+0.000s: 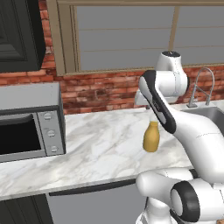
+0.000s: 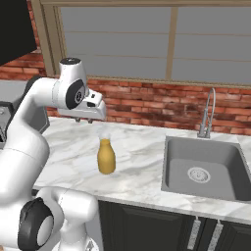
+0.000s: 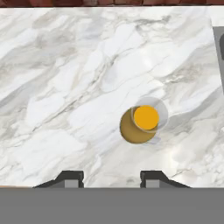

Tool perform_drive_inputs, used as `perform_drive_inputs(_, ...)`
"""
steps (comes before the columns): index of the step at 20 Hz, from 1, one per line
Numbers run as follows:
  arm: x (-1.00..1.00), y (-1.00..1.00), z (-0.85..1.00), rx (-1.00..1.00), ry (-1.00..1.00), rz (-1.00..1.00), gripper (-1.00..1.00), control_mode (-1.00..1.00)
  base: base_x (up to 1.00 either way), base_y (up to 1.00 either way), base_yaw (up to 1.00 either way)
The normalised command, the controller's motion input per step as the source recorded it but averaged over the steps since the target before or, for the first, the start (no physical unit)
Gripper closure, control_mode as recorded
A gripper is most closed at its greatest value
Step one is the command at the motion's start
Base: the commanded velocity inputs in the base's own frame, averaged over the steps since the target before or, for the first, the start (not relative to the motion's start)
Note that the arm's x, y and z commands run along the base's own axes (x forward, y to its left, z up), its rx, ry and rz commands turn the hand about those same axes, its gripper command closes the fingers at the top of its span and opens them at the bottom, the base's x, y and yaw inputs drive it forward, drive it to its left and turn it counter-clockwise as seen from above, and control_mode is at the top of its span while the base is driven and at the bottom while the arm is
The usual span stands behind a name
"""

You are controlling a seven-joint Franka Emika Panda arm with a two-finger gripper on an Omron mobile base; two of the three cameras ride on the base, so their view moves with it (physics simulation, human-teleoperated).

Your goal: Place the pitcher and cup on the dining counter for serving.

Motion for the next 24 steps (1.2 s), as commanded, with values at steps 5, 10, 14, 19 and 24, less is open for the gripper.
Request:
perform_drive_inputs(5, -0.05, 0.00, 0.00, 0.00, 0.00, 0.00, -1.00, -1.00, 0.00, 0.00, 0.00)
perform_drive_inputs(10, -0.07, -0.10, -0.30, 0.00, 0.00, 0.00, -1.00, -1.00, 0.00, 0.00, 0.00)
perform_drive_inputs(14, -0.03, -0.23, -0.68, 0.00, 0.00, -0.01, -1.00, -1.00, 0.00, 0.00, 0.00)
perform_drive_inputs(19, -0.01, -0.38, -0.66, 0.00, 0.00, -0.08, -1.00, -1.00, 0.00, 0.00, 0.00)
perform_drive_inputs(24, 0.00, -0.27, -0.75, 0.00, 0.00, -0.08, -1.00, -1.00, 0.00, 0.00, 0.00)
